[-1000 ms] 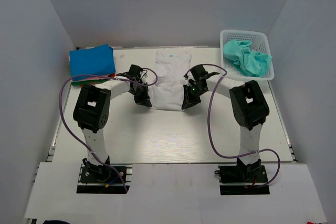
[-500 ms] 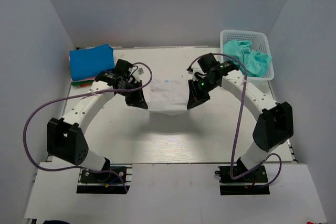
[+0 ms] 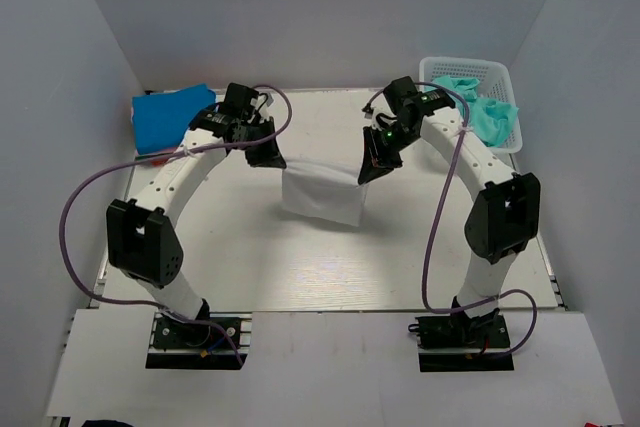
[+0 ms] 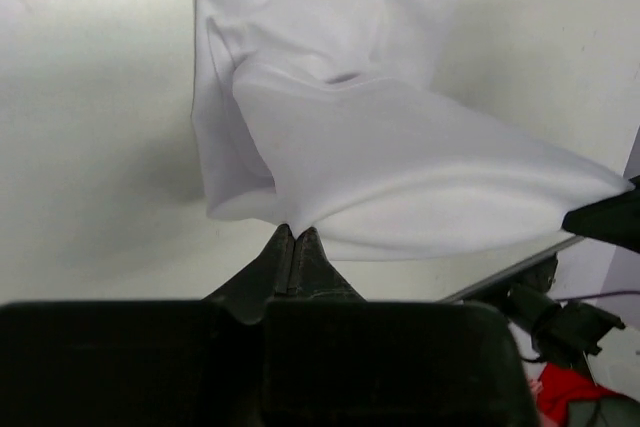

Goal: Fold and stack the t-shirts
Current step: Fold the long partially folded tshirt into a neat square

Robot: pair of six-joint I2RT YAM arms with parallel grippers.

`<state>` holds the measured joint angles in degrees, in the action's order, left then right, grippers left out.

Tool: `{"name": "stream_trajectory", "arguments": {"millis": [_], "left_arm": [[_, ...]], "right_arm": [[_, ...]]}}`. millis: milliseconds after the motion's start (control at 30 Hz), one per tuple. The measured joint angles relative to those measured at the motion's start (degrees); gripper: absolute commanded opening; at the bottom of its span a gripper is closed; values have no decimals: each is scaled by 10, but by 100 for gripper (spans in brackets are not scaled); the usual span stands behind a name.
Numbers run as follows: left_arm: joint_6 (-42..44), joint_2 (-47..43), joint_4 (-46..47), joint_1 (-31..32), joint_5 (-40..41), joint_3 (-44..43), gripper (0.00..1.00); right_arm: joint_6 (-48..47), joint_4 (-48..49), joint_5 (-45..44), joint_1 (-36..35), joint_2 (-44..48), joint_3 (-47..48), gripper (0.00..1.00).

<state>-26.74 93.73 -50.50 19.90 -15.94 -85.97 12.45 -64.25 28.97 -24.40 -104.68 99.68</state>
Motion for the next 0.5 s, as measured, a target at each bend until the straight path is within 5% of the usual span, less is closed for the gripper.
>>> {"name": "stream_trajectory", "arguments": {"millis": [500], "left_arm": [[2, 160, 86, 10, -11, -147, 0]], "right_arm": [[0, 70, 49, 65, -16, -49, 0]]}}
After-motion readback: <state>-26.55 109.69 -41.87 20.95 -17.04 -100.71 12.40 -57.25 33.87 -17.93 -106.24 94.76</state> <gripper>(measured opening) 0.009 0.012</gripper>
